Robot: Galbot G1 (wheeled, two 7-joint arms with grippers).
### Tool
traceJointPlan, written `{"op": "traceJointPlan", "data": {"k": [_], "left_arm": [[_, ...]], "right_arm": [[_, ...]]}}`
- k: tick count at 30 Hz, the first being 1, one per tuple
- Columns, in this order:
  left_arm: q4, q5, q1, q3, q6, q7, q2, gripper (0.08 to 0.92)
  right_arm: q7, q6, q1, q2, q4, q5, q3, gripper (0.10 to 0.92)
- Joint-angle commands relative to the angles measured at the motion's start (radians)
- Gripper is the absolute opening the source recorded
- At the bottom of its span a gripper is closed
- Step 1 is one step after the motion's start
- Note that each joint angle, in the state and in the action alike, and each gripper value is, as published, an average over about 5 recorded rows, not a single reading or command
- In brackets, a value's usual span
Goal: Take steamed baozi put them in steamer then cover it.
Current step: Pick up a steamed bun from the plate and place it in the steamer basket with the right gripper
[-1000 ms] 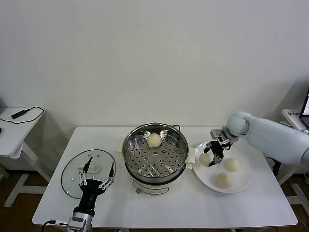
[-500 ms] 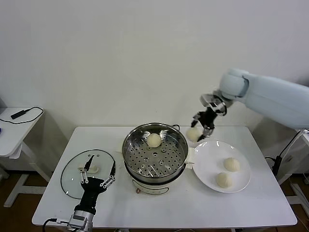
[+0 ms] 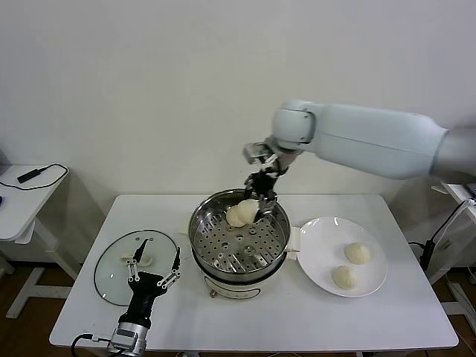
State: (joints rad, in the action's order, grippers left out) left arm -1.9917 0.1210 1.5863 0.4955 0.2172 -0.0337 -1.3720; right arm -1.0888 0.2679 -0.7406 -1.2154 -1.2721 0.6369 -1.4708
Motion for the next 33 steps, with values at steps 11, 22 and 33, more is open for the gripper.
{"op": "traceJointPlan", "data": {"k": [11,22,33], "left_arm": [[0.013,-0.003,-0.003,0.004,0.007,-0.001,-0.002,0.823],[0.014,-0.005,-0.001,0.010,0.011,-0.001,-0.002,0.823],[0.011,-0.004,0.002,0.014,0.011,-0.002,-0.005,0.823]], "right_arm": [[0.132,0.074,0.112,-0.206,0.082,0.006,-0.049,0.665],[0.146,0.073,0.139,-0.235,0.115,-0.007,-0.050,0.673],[0.132,0.067,0.105,-0.137,0.040,-0.034,-0.015,0.821]]}}
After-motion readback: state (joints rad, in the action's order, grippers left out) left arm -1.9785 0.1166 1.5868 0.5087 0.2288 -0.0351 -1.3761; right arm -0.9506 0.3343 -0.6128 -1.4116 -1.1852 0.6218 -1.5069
